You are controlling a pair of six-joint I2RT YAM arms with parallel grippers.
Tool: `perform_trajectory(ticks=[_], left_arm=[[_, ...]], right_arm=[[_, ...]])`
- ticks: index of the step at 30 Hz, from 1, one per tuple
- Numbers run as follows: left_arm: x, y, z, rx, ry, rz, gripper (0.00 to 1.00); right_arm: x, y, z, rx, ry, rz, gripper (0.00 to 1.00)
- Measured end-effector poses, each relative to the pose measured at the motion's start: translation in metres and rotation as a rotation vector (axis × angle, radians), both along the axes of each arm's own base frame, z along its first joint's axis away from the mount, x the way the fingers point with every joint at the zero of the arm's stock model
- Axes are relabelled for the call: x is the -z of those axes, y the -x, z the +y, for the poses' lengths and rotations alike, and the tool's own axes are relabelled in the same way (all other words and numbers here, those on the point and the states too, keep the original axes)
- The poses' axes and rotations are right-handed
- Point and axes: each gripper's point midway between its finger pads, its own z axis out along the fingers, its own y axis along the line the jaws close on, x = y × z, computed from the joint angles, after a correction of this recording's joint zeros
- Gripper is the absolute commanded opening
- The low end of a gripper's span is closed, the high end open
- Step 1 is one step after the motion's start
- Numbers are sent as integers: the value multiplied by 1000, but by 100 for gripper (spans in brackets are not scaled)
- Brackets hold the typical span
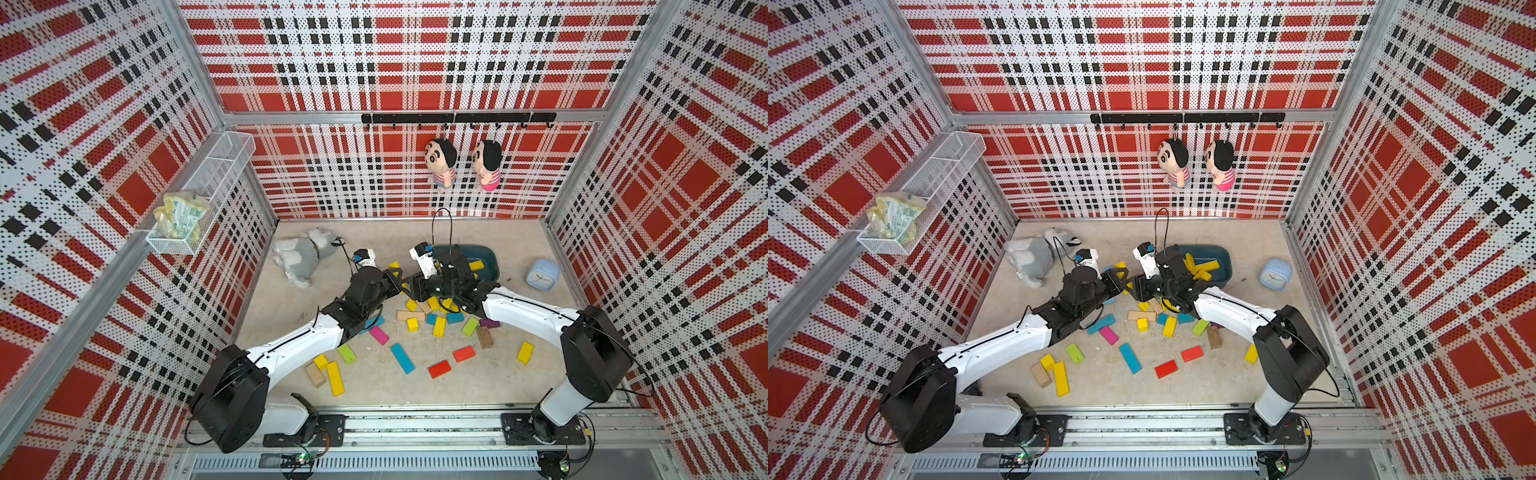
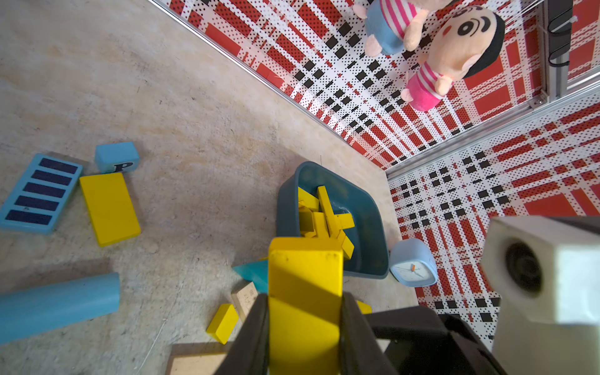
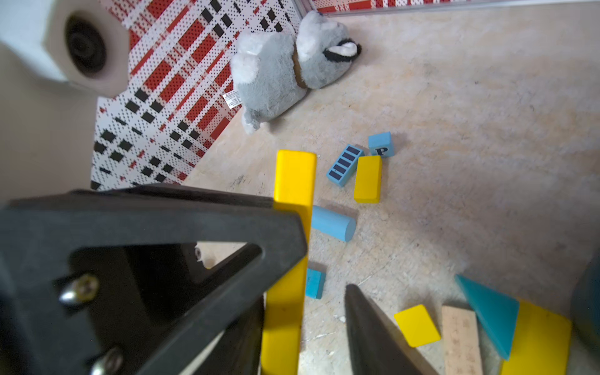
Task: Pick out the yellow building blocks
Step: Pick up the building block from the center of the board.
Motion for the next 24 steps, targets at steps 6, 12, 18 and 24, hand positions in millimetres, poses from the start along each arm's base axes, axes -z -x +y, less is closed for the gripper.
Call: perform_trajectory(ticks=[6,12,18,24], left_arm=[[-1,-1,0,1,1,-7,46],[-6,-6,9,-51,20,-31,73],[5,-9,56,-235,23,-3,73],[62,-16,141,-451,18,182,66]], right_arm=[[0,0,3,-9,-18,12,15],[4,-14,-15,62,-11,27,12],[22,-47,-88,283,83,67,12],[46,-88,-175,528,227,169,12]])
